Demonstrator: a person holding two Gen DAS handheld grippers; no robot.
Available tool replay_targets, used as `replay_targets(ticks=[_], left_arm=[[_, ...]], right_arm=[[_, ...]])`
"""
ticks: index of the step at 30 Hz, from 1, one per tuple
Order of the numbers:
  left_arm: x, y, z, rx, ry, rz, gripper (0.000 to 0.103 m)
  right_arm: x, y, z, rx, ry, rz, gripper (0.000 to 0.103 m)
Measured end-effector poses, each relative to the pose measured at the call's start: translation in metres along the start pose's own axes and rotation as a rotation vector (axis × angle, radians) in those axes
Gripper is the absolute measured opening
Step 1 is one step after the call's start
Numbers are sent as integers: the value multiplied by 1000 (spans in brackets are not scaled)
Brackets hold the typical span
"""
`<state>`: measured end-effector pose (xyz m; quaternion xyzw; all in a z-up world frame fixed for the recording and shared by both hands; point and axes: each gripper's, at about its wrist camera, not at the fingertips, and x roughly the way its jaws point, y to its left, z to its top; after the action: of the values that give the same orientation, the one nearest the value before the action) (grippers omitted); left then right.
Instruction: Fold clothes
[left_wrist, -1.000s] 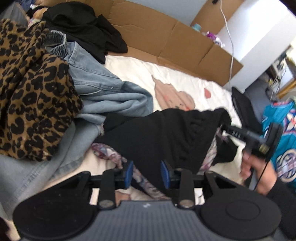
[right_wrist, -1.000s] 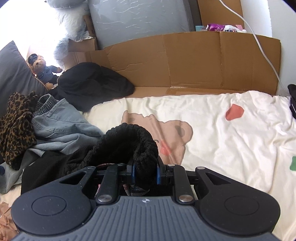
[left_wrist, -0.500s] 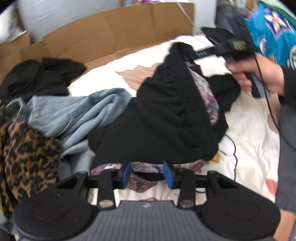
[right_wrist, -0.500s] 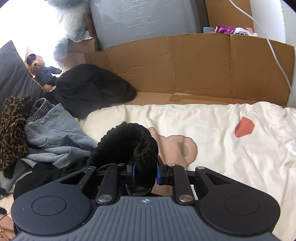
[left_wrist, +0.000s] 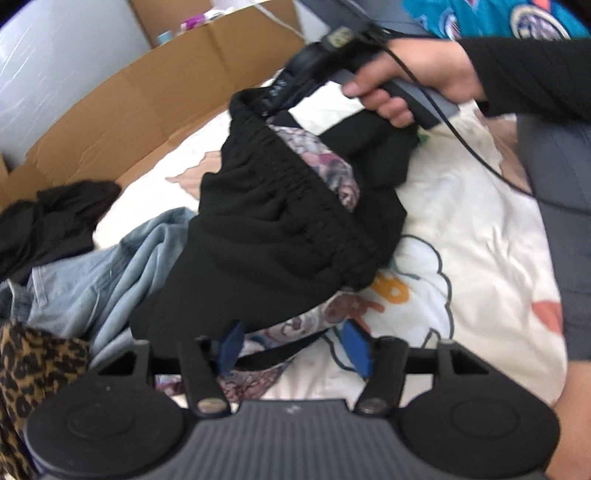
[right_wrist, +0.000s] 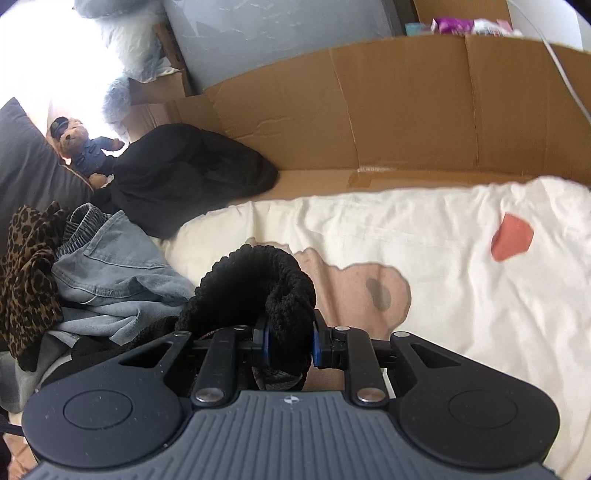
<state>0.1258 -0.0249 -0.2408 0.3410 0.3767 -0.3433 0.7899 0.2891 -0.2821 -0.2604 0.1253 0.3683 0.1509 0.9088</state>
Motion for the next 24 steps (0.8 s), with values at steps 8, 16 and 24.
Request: replay_targets(ticks=[8, 16, 24], left_arm=[[24, -8, 8, 134, 34, 29, 67], [42, -23, 9, 281, 53, 55, 69], [49, -8, 12, 226, 46, 45, 46]], right_arm=[[0, -8, 0, 47, 15, 37, 22], [2, -10, 0, 51, 30, 44, 23], [13, -29, -4, 148, 59, 92, 33]])
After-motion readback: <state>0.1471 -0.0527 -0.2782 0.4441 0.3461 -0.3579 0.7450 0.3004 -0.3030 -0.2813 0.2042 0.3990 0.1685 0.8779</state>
